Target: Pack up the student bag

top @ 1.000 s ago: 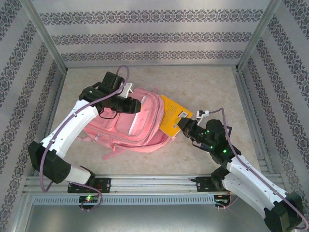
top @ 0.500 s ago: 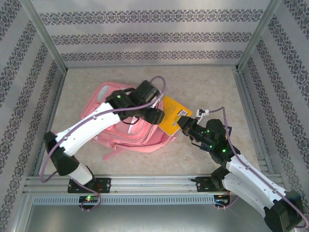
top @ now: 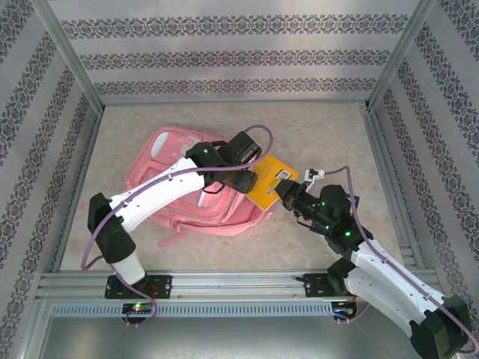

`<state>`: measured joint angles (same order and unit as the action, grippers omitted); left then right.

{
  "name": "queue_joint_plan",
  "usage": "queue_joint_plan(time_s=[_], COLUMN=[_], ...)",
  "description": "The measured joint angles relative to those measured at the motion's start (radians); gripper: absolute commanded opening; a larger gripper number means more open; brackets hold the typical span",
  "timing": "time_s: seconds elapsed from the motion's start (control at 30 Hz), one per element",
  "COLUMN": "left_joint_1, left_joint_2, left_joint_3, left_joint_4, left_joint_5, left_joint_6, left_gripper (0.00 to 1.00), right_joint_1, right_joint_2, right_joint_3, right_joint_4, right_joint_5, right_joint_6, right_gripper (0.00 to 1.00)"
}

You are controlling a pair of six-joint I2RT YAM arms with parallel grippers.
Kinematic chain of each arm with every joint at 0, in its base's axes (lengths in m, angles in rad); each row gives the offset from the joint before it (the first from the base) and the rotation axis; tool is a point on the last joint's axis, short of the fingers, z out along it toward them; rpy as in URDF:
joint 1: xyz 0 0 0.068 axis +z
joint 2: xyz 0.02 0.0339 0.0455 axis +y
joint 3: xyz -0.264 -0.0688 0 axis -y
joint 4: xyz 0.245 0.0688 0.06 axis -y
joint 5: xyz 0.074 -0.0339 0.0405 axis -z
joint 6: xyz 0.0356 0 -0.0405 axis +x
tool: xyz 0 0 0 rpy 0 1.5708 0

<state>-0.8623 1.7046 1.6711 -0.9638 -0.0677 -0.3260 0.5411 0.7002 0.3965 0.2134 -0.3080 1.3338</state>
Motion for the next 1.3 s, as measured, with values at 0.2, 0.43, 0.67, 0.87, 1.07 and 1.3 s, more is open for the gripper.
queue_joint_plan(time_s=[0.2,0.43,0.67,0.87,1.07,1.3], left_joint_1=[0.000,-0.001,-0.002,0.000,0.021,0.060], left_joint_2=[0.000,0.000,0.004,0.022,0.005,-0.094], left_joint_3=[-0.011,-0.011,-0.011,-0.011,-0.011,0.061], left_joint_4=[0.010,0.011,0.013,0.017,0.018,-0.054], left_joint_5=[0.015,0.035,0.006,-0.015,0.021,0.035], left_joint_6=[-0.013,-0.022,-0.020,0.003,0.024,0.050], left_gripper=[0.55,0.57,0.30,0.01,0.00,0.00], right_joint_1=[0.000,0.000,0.000,0.000,0.000,0.016], right_joint_2=[0.000,0.000,0.003,0.002,-0.025,-0.067], right_joint_3=[0.000,0.000,0.000,0.000,0.000,-0.026], right_joint_4=[0.000,0.001,0.001,0.000,-0.029,-0.063], right_joint_5=[0.000,0.000,0.000,0.001,0.008,0.027], right_joint_6=[0.000,0.000,0.000,0.000,-0.026,-0.087], right_gripper=[0.00,0.00,0.00,0.00,0.00,0.00])
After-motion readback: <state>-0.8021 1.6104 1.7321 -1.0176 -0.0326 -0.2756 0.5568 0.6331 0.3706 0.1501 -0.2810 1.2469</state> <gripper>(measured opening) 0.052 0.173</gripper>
